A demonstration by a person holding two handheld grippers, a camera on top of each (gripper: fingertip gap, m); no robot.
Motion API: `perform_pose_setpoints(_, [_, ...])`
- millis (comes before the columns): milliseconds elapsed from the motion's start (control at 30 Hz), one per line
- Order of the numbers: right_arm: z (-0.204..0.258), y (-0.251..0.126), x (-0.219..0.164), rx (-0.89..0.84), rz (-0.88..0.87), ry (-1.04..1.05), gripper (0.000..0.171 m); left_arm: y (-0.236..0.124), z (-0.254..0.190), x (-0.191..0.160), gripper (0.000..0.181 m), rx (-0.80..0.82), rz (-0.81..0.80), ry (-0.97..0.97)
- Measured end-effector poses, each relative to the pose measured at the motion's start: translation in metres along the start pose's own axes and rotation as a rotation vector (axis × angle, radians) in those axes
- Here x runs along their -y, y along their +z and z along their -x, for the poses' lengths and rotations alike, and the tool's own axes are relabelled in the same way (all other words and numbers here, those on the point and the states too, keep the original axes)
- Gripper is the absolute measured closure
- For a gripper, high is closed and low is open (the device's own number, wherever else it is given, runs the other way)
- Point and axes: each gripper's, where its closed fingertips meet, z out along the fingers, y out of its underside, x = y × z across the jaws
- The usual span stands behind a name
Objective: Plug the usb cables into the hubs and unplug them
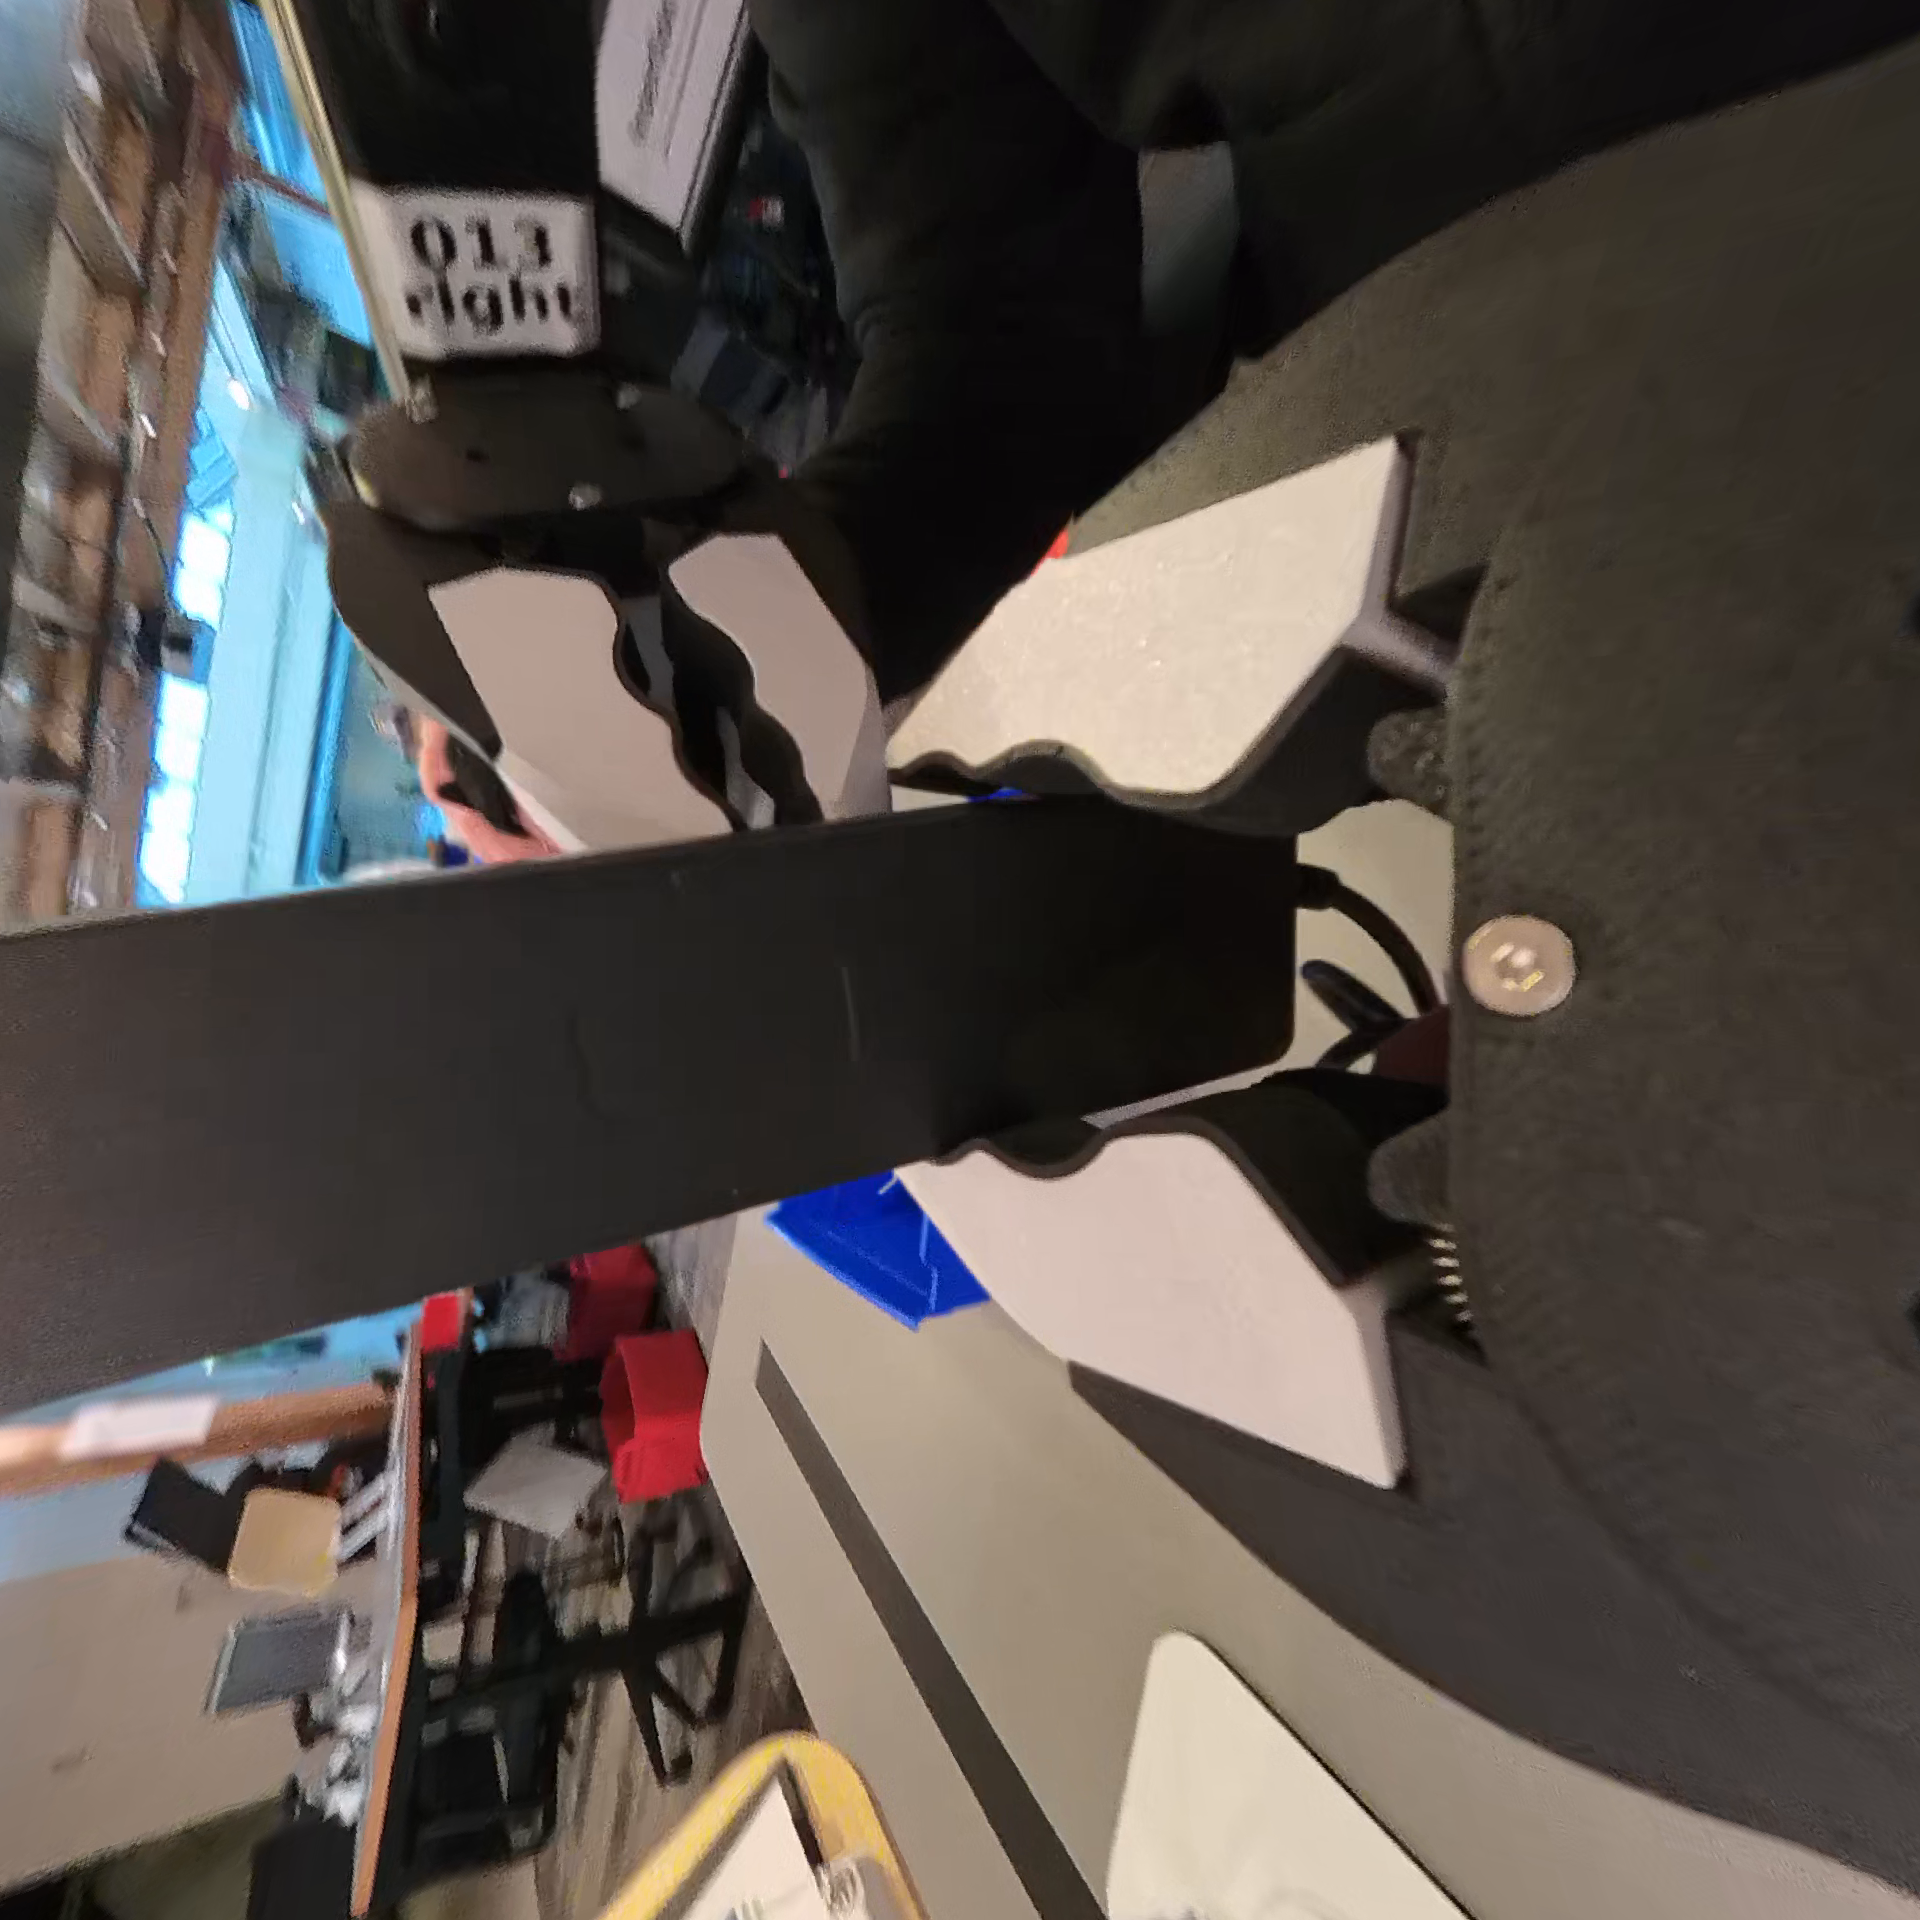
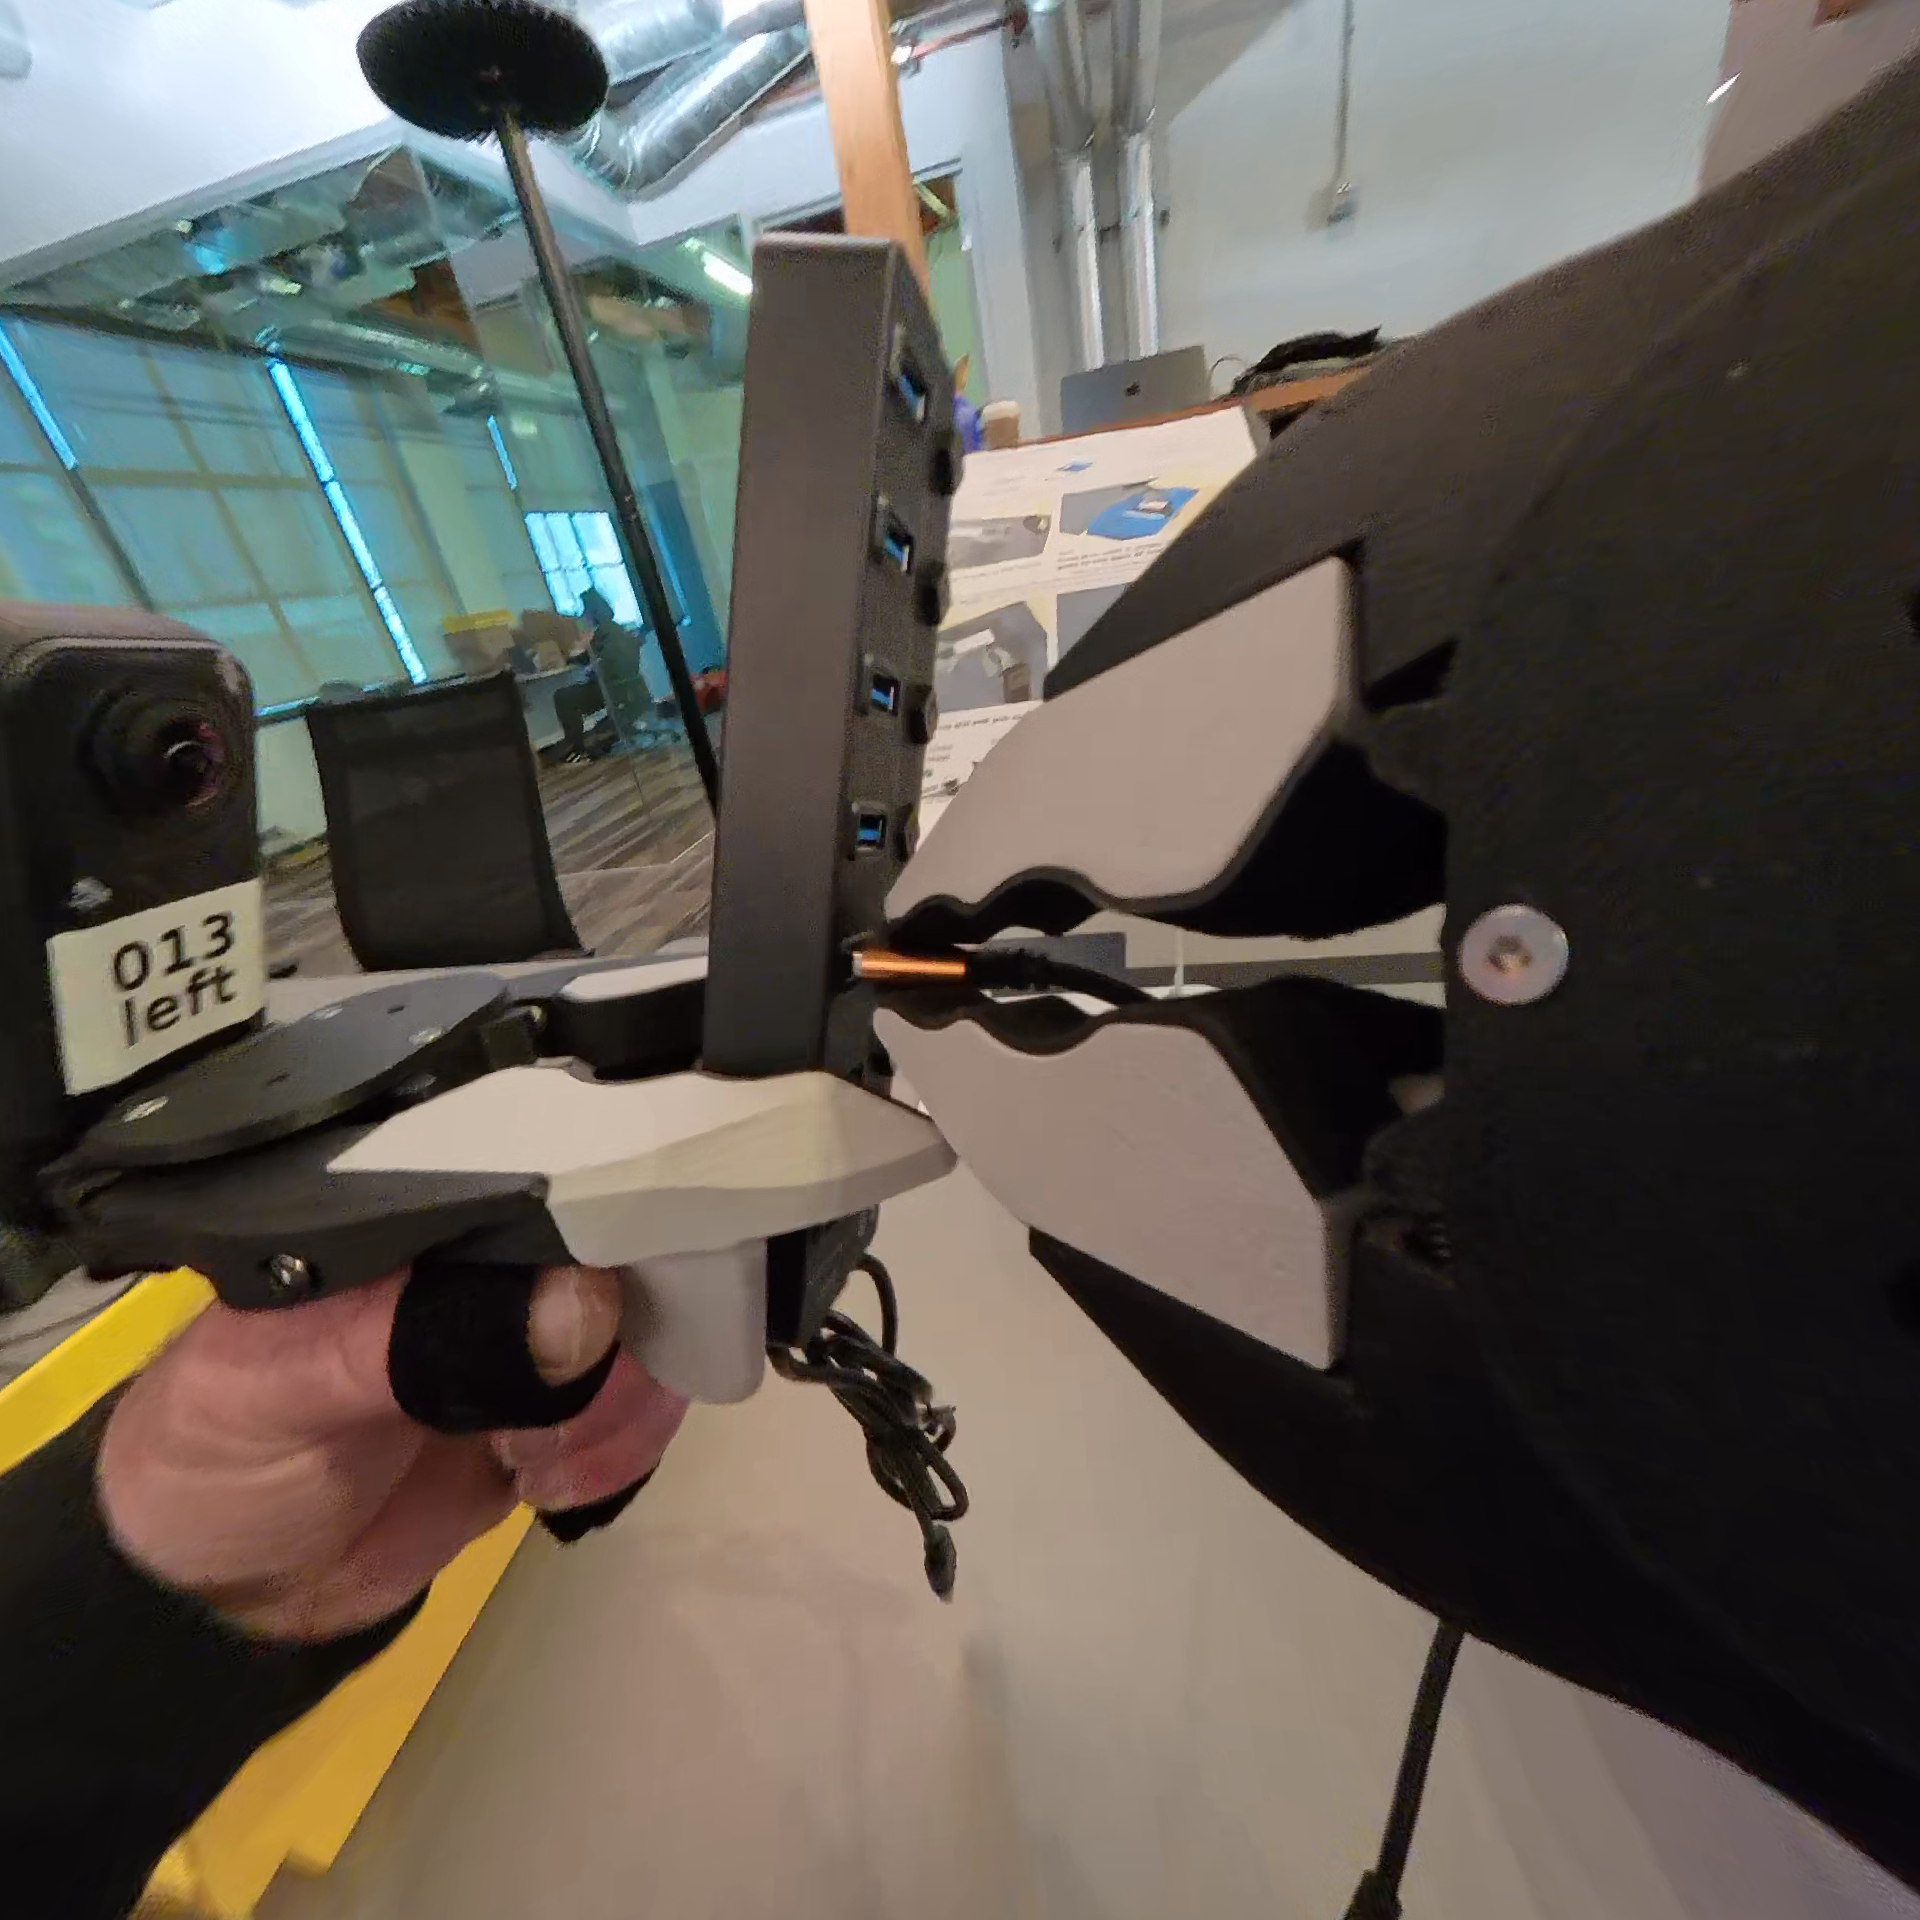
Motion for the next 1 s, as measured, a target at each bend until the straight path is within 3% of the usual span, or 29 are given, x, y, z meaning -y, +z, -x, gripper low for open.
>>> perform_pose_setpoints(33, [0.000, -0.002, 0.001, 0.009, -0.010, 0.003, 0.164, 0.000, -0.002, 0.002, 0.121, -0.007, -0.009, 0.007])
perform_pose_setpoints(367, [-0.011, -0.010, 0.005, -0.081, 0.020, -0.007, 0.164, -0.001, -0.007, 0.016, 0.121, 0.067, -0.027, 0.056])
perform_pose_setpoints(600, [-0.013, -0.020, 0.013, -0.067, -0.044, 0.033, 0.164, -0.001, -0.018, 0.025, 0.121, 0.023, -0.072, 0.030])
perform_pose_setpoints(800, [-0.019, -0.017, 0.009, -0.138, 0.066, 0.028, 0.164, -0.005, -0.013, 0.030, 0.121, 0.106, -0.071, 0.104])
perform_pose_setpoints(1000, [-0.016, -0.027, 0.015, -0.081, 0.031, 0.008, 0.163, -0.002, -0.024, 0.034, 0.121, 0.068, -0.089, 0.106])
